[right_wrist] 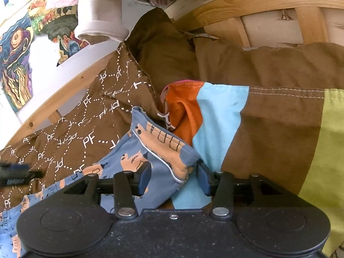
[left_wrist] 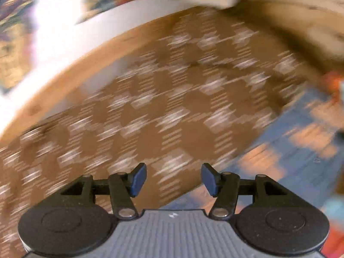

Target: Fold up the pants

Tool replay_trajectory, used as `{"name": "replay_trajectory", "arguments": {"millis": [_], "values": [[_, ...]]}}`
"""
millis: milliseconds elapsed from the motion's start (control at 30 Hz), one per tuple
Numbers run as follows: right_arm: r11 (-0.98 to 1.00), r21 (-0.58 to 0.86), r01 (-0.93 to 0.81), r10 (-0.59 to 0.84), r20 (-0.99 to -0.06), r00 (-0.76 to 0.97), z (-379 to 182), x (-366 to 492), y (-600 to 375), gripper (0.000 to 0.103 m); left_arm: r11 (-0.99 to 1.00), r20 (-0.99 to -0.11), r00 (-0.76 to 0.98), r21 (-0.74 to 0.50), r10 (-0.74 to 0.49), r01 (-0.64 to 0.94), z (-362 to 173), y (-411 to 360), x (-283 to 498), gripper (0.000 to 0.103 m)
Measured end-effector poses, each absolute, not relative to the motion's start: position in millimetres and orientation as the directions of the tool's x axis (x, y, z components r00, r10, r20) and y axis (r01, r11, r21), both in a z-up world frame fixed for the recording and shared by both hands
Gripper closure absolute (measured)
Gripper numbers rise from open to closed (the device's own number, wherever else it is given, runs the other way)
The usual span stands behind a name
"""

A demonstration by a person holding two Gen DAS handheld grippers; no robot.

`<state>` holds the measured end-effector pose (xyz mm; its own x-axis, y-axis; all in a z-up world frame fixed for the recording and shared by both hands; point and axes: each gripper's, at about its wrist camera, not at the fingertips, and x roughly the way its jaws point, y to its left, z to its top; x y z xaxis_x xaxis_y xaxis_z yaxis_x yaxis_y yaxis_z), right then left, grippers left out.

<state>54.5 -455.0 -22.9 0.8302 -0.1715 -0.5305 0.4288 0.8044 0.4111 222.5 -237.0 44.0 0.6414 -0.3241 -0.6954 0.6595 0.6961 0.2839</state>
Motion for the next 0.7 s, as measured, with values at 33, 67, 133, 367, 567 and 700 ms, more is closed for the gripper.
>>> {"name": "replay_trajectory", "arguments": {"millis": [33,67,133,367,567,700], "values": [[0.807,0.411,0.424,-0.169,-0.527,0.833,-24,54,-455,0.054,0.674,-0.700,0.619,0.266,-0.357,0.689,42,-258,219,0.041],[0.810,0.411,0.418,-0.165,-0.523,0.836,-24,53,-456,0.054,0.645,-0.701,0.596,0.253,-0.392,0.722,41,-279,215,0.041],[0.817,0.412,0.405,-0.157,-0.516,0.842,-25,52,-457,0.054,0.590,-0.702,0.565,0.252,-0.434,0.767,33,-315,209,0.041],[0.808,0.428,0.404,-0.158,-0.502,0.850,-28,48,-464,0.062,0.550,-0.770,0.528,0.282,-0.359,0.786,-4,-378,218,0.040],[0.762,0.501,0.410,-0.130,-0.501,0.856,-32,49,-477,0.081,0.622,-0.793,0.500,0.204,-0.348,0.756,9,-363,226,0.040],[0.797,0.468,0.381,-0.146,-0.463,0.874,-20,43,-469,0.087,0.723,-0.825,0.412,0.007,-0.385,0.690,31,-329,239,0.040]]}}
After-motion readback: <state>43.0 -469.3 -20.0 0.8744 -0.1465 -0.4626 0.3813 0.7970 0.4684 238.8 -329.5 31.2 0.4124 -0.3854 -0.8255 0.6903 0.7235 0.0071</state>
